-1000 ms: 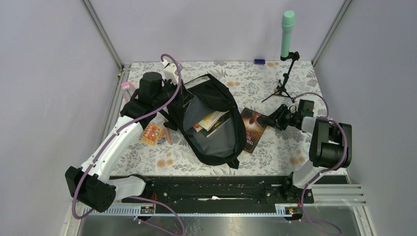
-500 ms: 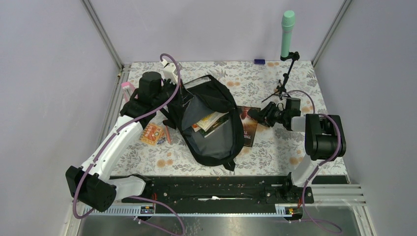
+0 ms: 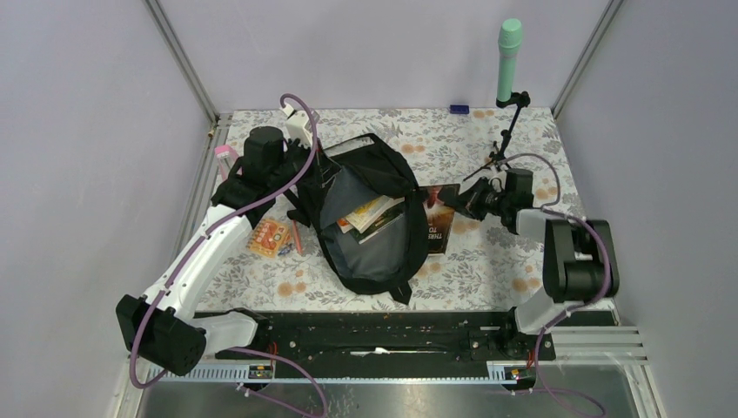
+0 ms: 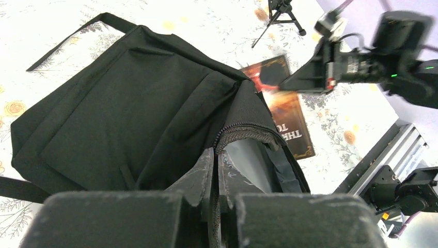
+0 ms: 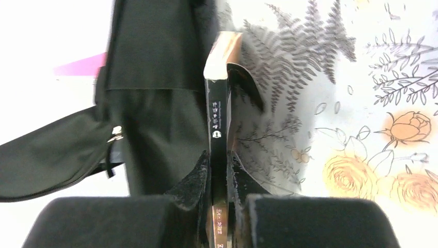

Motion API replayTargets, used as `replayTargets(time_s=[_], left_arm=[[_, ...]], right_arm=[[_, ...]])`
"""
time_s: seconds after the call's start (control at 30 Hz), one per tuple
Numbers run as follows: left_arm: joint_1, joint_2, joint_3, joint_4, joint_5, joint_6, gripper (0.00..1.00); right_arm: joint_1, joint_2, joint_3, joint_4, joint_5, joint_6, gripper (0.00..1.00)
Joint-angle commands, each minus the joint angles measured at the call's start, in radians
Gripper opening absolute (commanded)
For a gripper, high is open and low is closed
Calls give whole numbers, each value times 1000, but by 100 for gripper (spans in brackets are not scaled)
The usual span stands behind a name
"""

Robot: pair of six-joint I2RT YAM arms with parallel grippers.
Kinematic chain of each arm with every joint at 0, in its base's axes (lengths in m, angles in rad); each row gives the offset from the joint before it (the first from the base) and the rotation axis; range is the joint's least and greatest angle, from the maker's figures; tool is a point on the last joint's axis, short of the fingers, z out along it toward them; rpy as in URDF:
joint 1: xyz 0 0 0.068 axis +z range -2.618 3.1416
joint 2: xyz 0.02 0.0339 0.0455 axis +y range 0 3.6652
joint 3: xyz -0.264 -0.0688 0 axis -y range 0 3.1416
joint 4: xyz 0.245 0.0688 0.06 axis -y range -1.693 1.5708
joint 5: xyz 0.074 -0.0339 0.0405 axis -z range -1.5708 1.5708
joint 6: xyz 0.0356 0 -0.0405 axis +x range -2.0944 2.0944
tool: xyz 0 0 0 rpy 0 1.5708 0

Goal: Pack the student bag
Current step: Pick up the book from the center of the board.

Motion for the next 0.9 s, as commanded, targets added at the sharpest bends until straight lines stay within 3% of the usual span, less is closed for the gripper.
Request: replayTargets(time_s=[0.0, 0.1, 0.37, 0.53, 0.87], left_arm=[[13, -44, -10, 73, -17, 5, 0], [19, -41, -2, 75, -3, 2, 0], [25, -42, 6, 87, 10, -1, 0], [25, -29, 24, 85, 11, -12, 0], [25, -4, 75, 119, 50, -119, 0]], right_arm=[[2, -302, 122, -269, 159, -141, 0], [1, -423, 183, -416, 251, -170, 0], [2, -608, 254, -664, 283, -173, 0], [4, -701, 327, -808, 194, -149, 0], [181, -845, 262, -814, 99, 59, 0]])
